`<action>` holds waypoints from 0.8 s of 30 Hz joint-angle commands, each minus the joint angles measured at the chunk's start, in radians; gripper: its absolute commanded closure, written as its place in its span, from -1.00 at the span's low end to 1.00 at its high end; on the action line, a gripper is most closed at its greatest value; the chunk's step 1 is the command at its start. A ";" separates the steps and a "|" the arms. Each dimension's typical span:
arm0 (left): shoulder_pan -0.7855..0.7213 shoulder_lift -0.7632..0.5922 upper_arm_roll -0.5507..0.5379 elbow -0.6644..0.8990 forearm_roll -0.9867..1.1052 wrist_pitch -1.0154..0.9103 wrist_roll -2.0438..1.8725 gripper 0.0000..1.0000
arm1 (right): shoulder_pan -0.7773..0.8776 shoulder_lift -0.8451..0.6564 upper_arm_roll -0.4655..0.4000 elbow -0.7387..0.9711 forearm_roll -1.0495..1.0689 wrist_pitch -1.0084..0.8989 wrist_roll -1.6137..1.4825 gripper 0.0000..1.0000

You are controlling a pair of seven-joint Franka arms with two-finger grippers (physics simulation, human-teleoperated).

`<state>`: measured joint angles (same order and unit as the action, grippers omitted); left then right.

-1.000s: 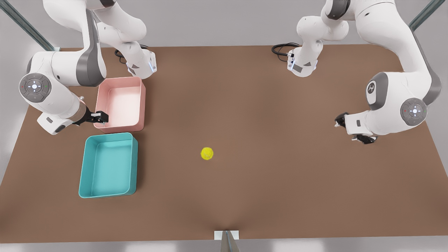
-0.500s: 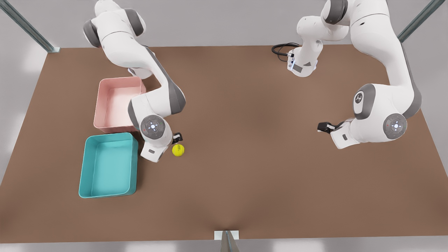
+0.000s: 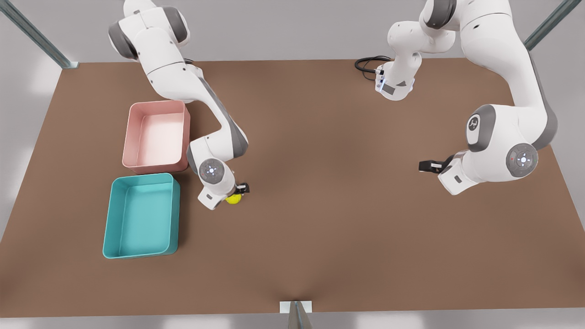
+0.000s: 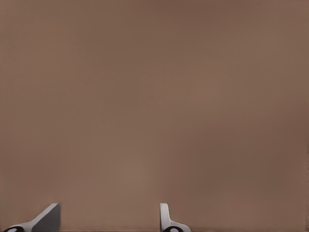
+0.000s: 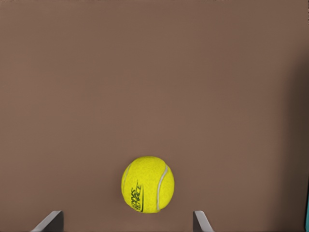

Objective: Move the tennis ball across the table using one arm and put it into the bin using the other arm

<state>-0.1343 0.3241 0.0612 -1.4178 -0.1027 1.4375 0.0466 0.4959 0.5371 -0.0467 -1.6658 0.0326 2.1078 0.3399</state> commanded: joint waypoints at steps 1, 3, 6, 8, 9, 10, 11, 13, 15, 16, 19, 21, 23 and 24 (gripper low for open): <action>0.001 -0.005 -0.001 0.000 0.001 -0.012 -0.142 -1.00 | -0.008 0.014 -0.002 -0.002 -0.003 0.100 0.202 -1.00; 0.001 -0.005 -0.001 0.000 0.001 -0.012 -0.140 -1.00 | -0.010 0.024 -0.002 -0.003 -0.008 0.100 0.200 -1.00; 0.001 -0.005 -0.001 0.000 0.001 -0.012 -0.142 -1.00 | -0.013 0.030 -0.004 -0.052 -0.010 0.142 0.202 -1.00; 0.001 -0.005 -0.003 -0.007 0.001 -0.012 -0.142 -1.00 | -0.013 0.037 -0.002 -0.061 -0.010 0.159 0.202 -1.00; 0.001 -0.005 -0.004 -0.007 0.001 -0.012 -0.142 -1.00 | -0.013 0.043 -0.002 -0.061 -0.010 0.164 0.202 -1.00; 0.001 -0.005 -0.004 -0.007 0.001 -0.011 -0.142 -1.00 | -0.013 0.052 -0.002 -0.061 -0.010 0.179 0.206 -1.00; 0.001 -0.005 -0.004 -0.007 0.001 -0.012 -0.142 -1.00 | -0.013 0.055 -0.002 -0.072 -0.008 0.198 0.209 -1.00; 0.001 -0.004 -0.004 -0.007 0.001 -0.009 -0.142 -1.00 | -0.013 0.067 -0.002 -0.107 0.000 0.261 0.209 -1.00; 0.001 -0.004 -0.004 -0.007 0.001 -0.009 -0.142 -1.00 | -0.011 0.080 -0.001 -0.115 0.001 0.279 0.222 -1.00; 0.001 -0.004 -0.004 -0.007 0.001 -0.009 -0.142 -1.00 | -0.010 0.081 -0.001 -0.124 0.001 0.291 0.223 -1.00; 0.001 -0.004 -0.004 -0.007 0.001 -0.009 -0.142 -1.00 | -0.005 0.095 0.001 -0.135 0.001 0.307 0.223 -1.00; 0.001 -0.005 -0.004 -0.007 0.001 -0.009 -0.142 -1.00 | -0.003 0.098 0.001 -0.141 0.001 0.314 0.223 -1.00; 0.001 -0.004 -0.004 -0.007 0.001 -0.008 -0.142 -1.00 | -0.003 0.104 0.002 -0.143 0.001 0.314 0.223 -1.00; 0.001 -0.002 -0.004 -0.007 0.001 -0.008 -0.142 -1.00 | -0.003 0.104 0.002 -0.149 0.001 0.314 0.223 -1.00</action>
<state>-0.1335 0.3223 0.0568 -1.4255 -0.1018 1.4288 -0.0576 0.4924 0.6410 -0.0449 -1.8133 0.0321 2.3948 0.5023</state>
